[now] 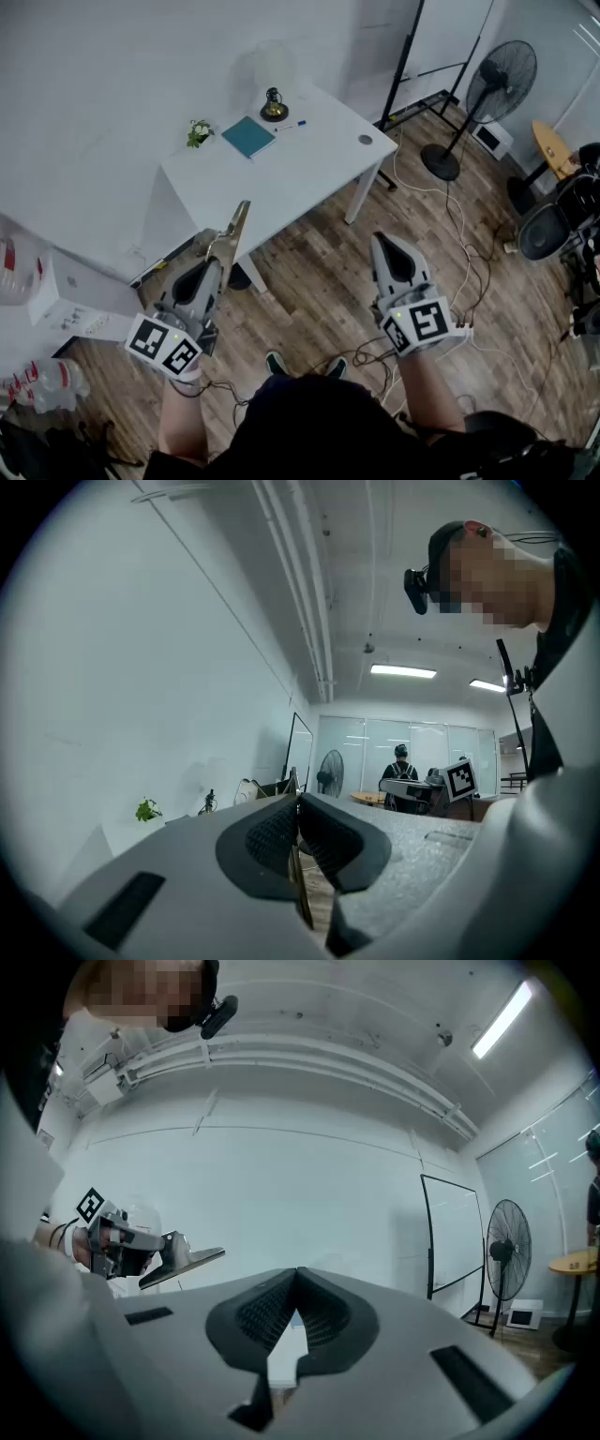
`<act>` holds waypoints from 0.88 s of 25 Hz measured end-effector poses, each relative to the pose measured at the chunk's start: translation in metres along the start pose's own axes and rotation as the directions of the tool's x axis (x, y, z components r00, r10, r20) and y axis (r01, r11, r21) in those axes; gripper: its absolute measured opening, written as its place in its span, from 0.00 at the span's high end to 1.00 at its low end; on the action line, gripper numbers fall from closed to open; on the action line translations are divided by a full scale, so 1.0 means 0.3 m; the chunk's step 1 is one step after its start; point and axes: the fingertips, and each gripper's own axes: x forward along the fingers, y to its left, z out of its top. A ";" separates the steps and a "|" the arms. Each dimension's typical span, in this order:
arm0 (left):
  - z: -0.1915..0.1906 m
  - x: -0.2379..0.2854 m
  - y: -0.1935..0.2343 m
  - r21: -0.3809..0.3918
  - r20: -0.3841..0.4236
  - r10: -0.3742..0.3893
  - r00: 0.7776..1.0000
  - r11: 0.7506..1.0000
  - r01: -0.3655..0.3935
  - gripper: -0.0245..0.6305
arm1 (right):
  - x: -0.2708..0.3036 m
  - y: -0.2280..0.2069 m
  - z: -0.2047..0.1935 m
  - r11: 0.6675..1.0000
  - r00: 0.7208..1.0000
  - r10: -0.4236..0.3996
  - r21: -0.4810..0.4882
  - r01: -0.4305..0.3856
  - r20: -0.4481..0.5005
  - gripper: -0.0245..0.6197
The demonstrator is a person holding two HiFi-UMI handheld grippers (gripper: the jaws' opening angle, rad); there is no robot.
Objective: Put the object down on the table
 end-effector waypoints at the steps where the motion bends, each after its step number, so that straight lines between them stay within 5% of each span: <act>1: -0.004 -0.017 0.007 -0.001 -0.001 -0.001 1.000 1.000 0.001 0.95 | -0.001 0.017 0.001 1.000 1.000 -0.001 -0.002 0.001 0.002 0.96; 22: -0.010 -0.433 0.458 -0.067 0.048 0.084 0.995 0.994 -0.081 0.95 | 0.224 0.346 -0.012 0.998 0.998 -0.043 0.032 0.045 -0.040 0.95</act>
